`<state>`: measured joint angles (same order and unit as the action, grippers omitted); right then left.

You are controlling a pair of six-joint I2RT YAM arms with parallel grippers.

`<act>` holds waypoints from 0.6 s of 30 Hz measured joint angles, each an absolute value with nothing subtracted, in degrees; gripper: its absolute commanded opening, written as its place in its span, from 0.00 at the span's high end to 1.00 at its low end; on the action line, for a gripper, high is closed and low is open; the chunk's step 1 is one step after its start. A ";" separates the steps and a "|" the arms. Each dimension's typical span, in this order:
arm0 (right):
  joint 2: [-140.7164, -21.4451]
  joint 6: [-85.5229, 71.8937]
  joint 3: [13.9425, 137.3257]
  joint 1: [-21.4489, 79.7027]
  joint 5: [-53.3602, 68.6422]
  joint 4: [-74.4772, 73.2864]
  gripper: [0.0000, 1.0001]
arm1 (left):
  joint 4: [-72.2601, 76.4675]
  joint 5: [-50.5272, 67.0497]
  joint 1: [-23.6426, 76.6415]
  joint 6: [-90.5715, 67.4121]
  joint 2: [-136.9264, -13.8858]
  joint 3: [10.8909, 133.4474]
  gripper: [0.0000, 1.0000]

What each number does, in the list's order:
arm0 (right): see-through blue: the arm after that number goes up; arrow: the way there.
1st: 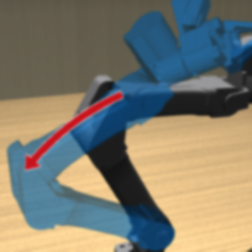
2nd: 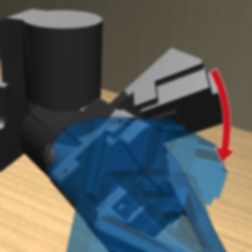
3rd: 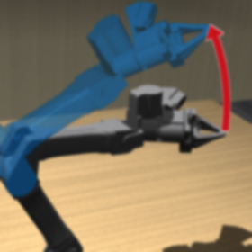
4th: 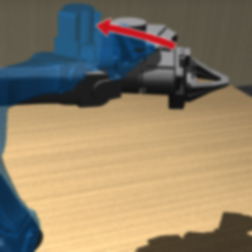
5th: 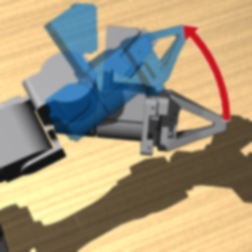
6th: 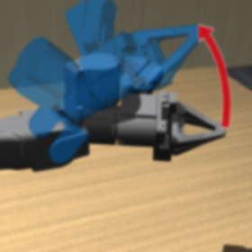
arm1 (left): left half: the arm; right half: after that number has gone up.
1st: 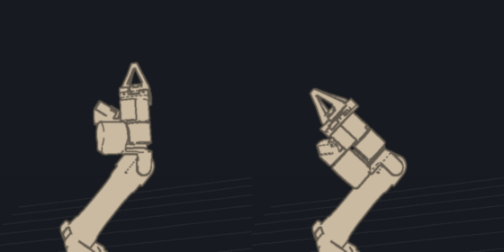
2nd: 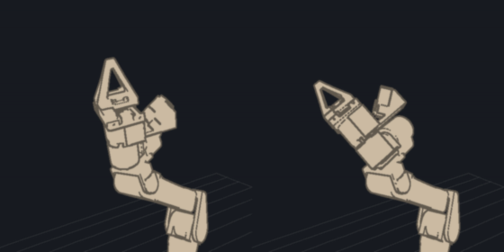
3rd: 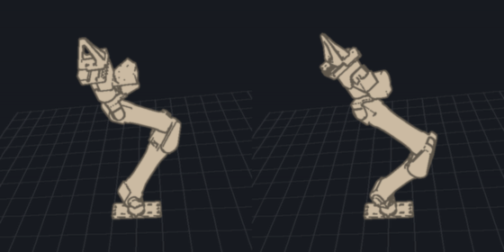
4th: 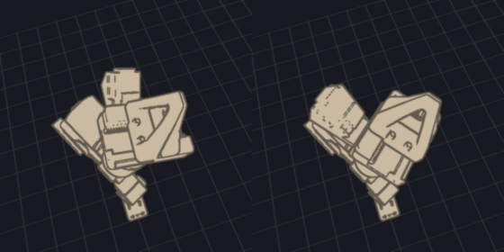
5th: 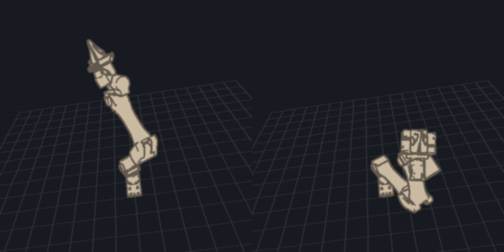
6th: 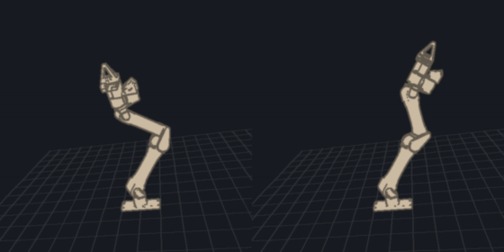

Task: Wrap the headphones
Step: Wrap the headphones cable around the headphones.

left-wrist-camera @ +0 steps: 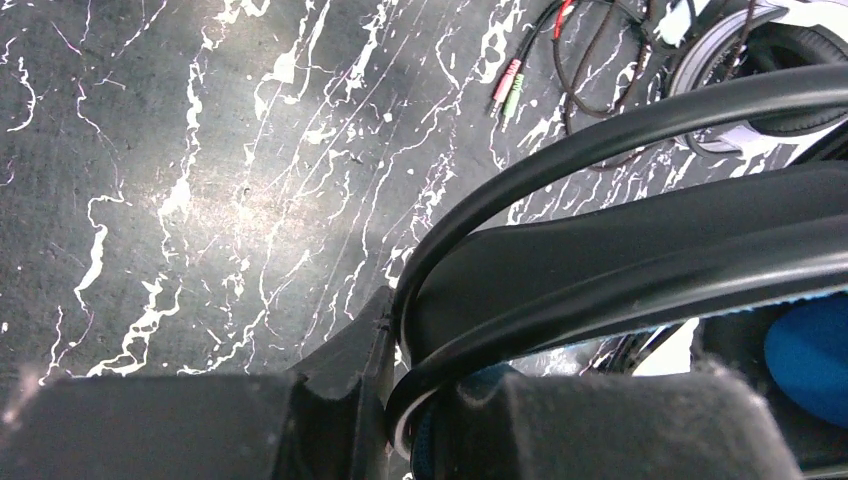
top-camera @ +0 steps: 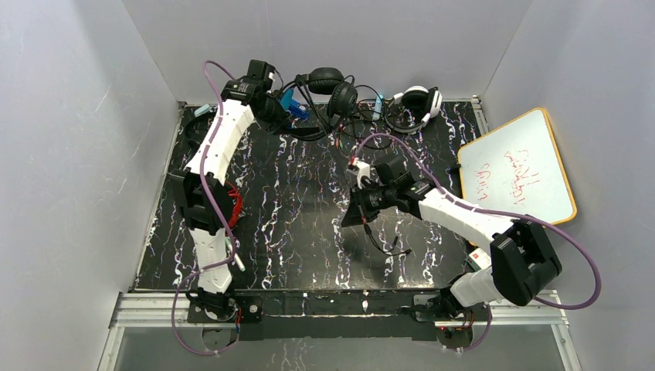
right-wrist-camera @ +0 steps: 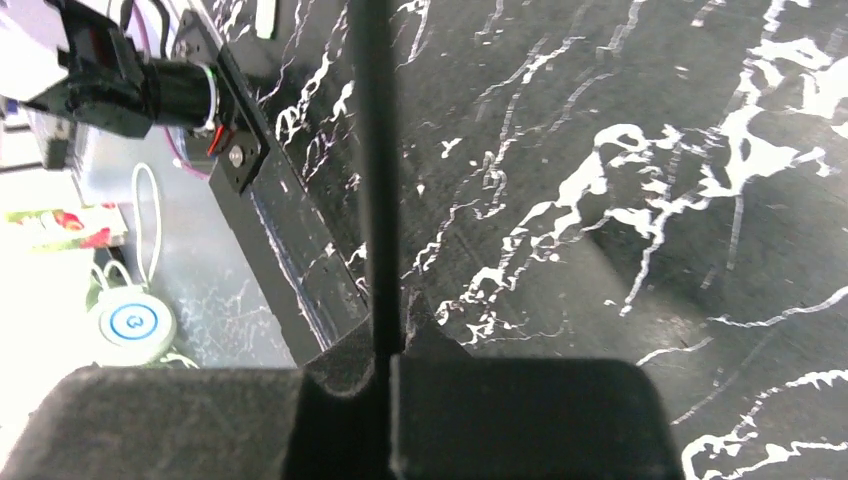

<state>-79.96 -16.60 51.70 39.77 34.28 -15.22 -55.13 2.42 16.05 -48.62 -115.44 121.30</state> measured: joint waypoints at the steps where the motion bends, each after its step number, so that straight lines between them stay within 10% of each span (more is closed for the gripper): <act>1: -80.01 -16.95 50.94 38.70 34.74 -14.11 0.92 | -55.09 3.14 15.94 -48.56 -115.15 121.27 1.00; 18: -92.49 -26.33 49.25 22.24 49.69 -0.23 0.68 | -49.45 11.35 14.39 -47.97 -101.86 112.38 1.00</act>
